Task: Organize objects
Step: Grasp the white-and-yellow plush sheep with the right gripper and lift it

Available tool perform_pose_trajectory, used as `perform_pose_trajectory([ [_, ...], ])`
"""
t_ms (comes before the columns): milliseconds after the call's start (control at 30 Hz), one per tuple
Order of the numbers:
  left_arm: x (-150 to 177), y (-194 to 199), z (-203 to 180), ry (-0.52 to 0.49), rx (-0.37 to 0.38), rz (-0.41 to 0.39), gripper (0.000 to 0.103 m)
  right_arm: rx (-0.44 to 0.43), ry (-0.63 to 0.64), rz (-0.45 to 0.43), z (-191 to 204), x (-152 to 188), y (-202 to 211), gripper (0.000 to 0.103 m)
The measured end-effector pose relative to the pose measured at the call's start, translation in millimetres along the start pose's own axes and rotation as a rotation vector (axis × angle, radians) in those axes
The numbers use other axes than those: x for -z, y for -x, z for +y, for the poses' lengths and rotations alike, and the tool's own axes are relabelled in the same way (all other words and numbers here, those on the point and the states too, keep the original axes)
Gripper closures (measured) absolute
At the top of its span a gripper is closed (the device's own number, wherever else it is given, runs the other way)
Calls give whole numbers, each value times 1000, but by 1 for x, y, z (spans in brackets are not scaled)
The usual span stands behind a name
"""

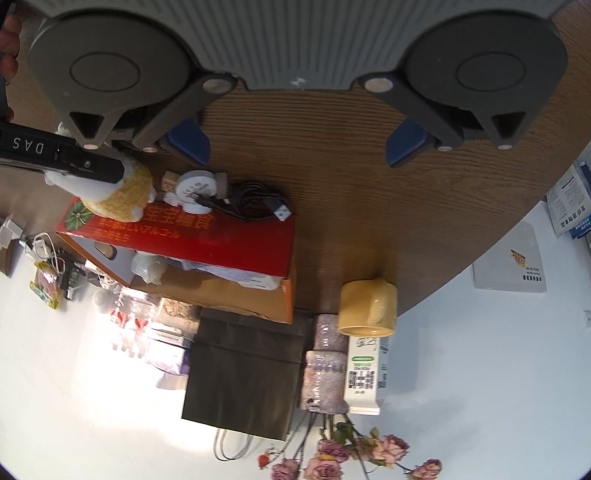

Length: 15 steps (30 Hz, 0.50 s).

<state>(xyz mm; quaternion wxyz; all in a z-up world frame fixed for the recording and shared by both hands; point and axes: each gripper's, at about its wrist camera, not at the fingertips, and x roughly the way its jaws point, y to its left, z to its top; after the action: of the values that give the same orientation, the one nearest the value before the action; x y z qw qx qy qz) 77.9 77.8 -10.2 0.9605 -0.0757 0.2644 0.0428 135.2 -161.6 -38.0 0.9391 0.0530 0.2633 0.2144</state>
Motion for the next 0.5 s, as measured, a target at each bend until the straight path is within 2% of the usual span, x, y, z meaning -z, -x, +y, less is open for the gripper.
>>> perform_pose_trajectory([
  [300,-1,-5,-36,-66,33,37,0,-55,4,-66,-24,3,23,48],
  [500,1,-13,-63,-127,83,95,0,-43,18,-110,-46,1,36,48],
])
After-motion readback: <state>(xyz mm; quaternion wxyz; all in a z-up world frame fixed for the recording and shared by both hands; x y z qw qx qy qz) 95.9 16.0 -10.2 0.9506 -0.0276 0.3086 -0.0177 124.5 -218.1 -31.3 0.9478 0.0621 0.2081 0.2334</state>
